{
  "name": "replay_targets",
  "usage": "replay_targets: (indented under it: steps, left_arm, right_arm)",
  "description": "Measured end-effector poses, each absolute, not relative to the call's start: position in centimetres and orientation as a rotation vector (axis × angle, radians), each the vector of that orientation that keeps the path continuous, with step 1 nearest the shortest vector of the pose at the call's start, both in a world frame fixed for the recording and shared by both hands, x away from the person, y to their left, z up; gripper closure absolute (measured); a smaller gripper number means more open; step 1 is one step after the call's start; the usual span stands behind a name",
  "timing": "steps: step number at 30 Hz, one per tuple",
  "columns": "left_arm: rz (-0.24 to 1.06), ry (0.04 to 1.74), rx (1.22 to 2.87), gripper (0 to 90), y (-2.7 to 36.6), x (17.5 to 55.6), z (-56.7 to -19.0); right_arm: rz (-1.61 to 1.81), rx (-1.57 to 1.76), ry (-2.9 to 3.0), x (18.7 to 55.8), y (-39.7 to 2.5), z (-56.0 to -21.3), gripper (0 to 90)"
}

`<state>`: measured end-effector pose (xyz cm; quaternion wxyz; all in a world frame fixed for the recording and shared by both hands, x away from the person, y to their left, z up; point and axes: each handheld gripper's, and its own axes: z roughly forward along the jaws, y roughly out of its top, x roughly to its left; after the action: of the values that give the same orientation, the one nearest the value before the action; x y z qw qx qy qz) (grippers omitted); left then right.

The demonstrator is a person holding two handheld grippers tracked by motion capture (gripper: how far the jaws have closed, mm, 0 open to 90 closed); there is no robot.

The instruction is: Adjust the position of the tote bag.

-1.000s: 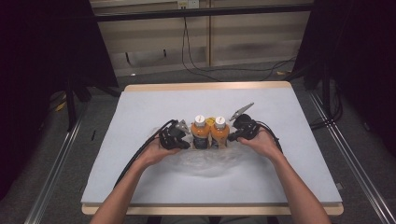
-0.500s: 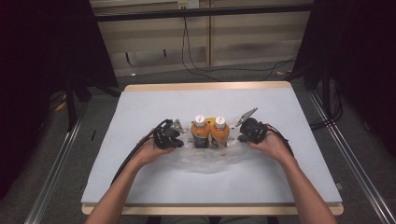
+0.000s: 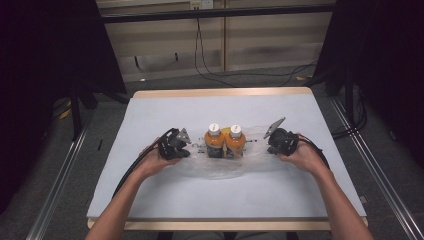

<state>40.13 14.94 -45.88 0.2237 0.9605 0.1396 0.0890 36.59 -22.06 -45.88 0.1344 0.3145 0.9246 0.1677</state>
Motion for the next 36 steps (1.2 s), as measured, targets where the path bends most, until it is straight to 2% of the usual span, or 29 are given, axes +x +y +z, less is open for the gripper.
replay_targets:
  steps: [7,13,19,27,36]
  left_arm:
    - [0.234,0.401,2.65,90.0,15.4,39.8,-45.9]
    - [0.279,0.389,2.657,90.0,15.8,38.8,-45.9]
    - [0.26,0.464,2.564,90.0,18.3,38.0,-46.4]
    - [0.304,0.464,2.587,90.0,19.0,37.3,-46.3]
    - [0.26,0.52,2.532,90.0,20.4,37.6,-46.5]
  right_arm:
    - [0.486,0.915,2.665,36.4,-22.8,-45.9,90.0]
    - [0.5,0.924,2.659,36.0,-23.3,-45.9,90.0]
    - [0.546,0.918,2.642,35.8,-23.5,-46.1,90.0]
    - [0.566,0.912,2.66,35.9,-23.5,-46.1,90.0]
    - [0.555,0.911,2.667,35.5,-23.9,-45.9,90.0]
